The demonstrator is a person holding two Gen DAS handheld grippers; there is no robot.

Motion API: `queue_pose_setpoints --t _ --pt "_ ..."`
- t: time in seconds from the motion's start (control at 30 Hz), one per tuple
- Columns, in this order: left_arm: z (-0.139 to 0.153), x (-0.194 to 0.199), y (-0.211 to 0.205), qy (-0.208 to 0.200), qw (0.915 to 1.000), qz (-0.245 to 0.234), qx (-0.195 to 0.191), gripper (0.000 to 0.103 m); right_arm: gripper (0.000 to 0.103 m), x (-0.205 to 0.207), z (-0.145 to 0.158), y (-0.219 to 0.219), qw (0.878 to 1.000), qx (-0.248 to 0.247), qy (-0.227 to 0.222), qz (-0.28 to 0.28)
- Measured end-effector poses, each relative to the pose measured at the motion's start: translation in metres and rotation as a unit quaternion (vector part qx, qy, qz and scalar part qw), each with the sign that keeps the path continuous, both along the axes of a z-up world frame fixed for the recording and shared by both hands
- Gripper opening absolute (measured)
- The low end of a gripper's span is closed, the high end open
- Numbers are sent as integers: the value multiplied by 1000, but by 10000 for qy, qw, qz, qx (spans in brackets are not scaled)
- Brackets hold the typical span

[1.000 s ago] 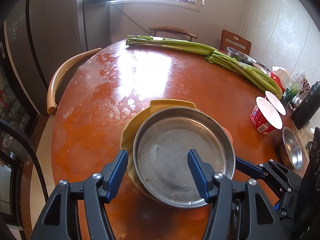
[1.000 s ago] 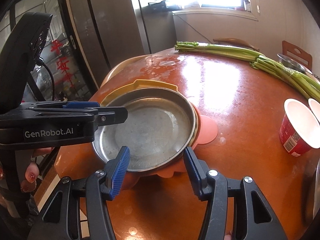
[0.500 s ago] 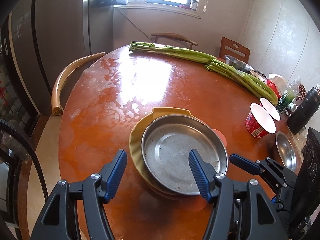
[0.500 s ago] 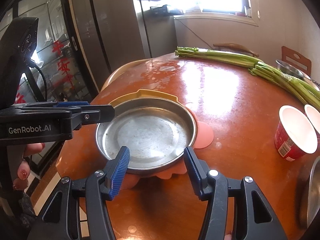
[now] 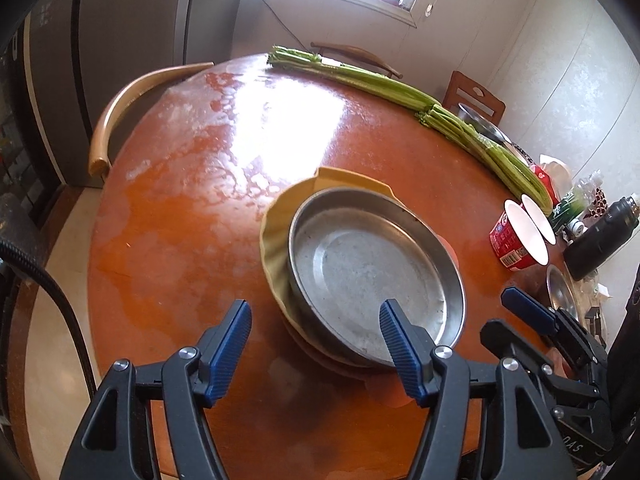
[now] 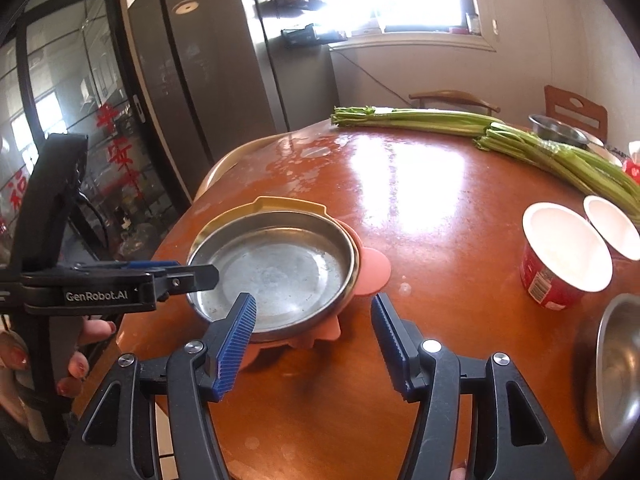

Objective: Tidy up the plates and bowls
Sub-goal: 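Open both grippers to release the steel tray onto the stack, then move both grippers away from the stack toward the large steel bowl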

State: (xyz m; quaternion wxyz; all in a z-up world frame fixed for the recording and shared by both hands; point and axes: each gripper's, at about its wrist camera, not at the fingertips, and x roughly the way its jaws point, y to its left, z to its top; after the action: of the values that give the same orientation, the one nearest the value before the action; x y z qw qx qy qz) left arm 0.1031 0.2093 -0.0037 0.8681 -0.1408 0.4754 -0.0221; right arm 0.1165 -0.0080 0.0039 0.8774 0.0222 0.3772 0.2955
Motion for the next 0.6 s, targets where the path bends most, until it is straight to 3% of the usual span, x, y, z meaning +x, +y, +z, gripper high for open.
queue_pose_setpoints --t 0.6 --pt "-13 29 -31 127 9997 -170 101 69 62 5 -23 -7 9993 64 371 -36"
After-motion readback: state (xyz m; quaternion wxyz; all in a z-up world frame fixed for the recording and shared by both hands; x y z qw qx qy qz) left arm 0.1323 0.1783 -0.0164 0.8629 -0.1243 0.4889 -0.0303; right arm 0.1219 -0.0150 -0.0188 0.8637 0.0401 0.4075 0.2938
